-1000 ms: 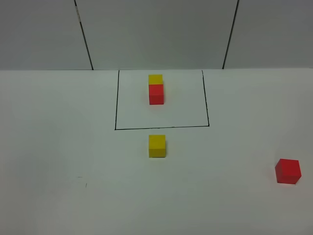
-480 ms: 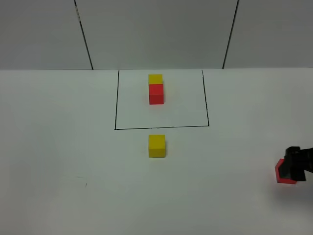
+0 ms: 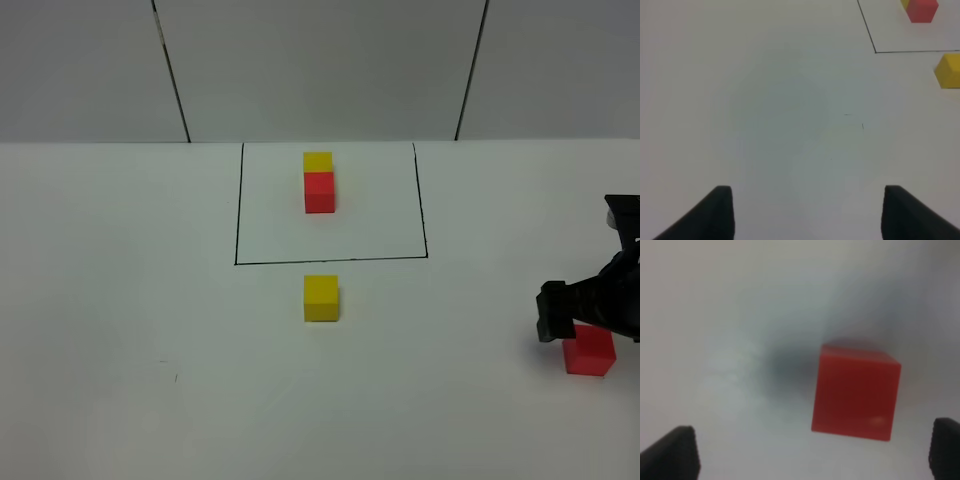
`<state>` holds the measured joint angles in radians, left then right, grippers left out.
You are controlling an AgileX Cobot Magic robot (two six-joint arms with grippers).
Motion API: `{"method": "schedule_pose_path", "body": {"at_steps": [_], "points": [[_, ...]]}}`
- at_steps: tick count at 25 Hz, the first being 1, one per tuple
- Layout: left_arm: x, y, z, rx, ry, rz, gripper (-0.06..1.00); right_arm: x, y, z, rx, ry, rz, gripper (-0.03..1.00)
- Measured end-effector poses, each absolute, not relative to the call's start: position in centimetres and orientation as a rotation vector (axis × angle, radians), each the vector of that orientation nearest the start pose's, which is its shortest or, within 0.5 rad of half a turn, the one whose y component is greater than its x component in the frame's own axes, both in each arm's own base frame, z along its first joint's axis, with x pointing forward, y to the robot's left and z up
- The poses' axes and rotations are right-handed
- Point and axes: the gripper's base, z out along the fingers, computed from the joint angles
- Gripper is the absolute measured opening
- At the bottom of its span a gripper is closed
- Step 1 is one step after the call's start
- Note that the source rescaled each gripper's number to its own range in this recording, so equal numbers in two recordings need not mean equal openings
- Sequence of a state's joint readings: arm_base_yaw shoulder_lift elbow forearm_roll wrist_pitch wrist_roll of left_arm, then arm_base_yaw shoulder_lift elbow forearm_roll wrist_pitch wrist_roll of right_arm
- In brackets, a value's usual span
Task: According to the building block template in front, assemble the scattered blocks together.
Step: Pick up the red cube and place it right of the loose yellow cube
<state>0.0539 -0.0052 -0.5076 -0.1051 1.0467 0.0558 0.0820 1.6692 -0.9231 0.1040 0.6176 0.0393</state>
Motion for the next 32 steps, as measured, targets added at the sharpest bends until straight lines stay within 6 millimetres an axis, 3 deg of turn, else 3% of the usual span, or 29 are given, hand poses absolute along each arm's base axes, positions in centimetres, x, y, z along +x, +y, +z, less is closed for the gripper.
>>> {"method": "schedule_pose_path", "body": {"at_steps": [7,12,19,22,24,29,32], "points": [[-0.6,-0.9,28.1,0.007,2.014,-0.055,0.4,31.9,2.0,14.4,0.114,2.893,0.111,0.89],[-0.6,-0.9,28.1,0.007,2.014,-0.055,0.4,32.1,0.9,13.2,0.181,2.926,0.104,0.81],[-0.6,-0.9,28.1,0.007,2.014,-0.055,0.4,32.1,0.9,13.2,0.188,2.925,0.104,0.55],[-0.6,-0.9,28.1,0.007,2.014,-0.055,0.4,32.1,0.9,13.2,0.197,2.927,0.106,0.29],[-0.6,-0.9,28.1,0.007,2.014,-0.055,0.4,32.0,0.9,13.2,0.199,2.931,0.106,0.0],[-0.6,-0.9,28.1,0.007,2.014,-0.055,0.4,32.1,0.9,13.4,0.172,2.939,0.093,0.02],[-0.6,-0.9,28.1,0.007,2.014,-0.055,0.4,33.0,1.5,14.5,-0.039,2.958,0.026,0.02]]}}
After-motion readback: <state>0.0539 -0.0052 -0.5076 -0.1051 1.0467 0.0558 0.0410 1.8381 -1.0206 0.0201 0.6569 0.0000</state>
